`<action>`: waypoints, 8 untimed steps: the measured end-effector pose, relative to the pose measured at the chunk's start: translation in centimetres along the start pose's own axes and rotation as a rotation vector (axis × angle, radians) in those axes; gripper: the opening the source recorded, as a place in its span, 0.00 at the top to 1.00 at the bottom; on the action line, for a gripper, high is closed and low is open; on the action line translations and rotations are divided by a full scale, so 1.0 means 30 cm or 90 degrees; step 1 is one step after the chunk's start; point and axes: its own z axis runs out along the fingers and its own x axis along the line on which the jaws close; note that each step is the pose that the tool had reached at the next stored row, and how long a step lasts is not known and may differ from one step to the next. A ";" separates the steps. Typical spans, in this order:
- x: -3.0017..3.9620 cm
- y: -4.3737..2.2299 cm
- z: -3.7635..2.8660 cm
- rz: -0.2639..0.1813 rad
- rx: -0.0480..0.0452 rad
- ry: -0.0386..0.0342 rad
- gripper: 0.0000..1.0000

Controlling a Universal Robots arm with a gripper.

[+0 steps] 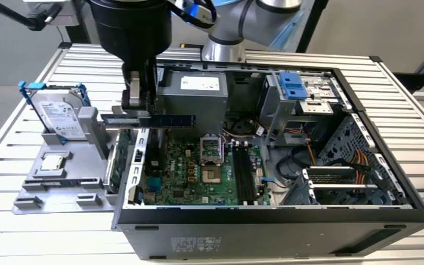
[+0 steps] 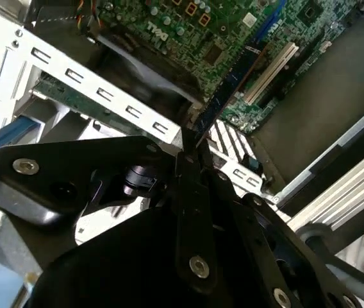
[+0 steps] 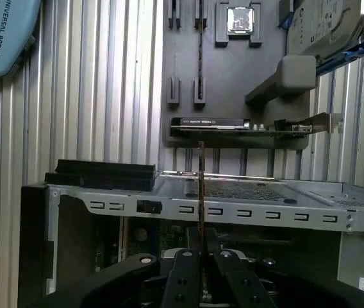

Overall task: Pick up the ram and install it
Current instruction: 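Pick up the ram and move it above insertion slot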

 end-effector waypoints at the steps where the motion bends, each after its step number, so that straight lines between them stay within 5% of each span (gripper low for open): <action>1: 0.001 -0.015 0.000 0.000 -0.0001 0.0001 1.00; 8: 0.004 -0.121 -0.003 0.000 0.0000 0.0000 1.00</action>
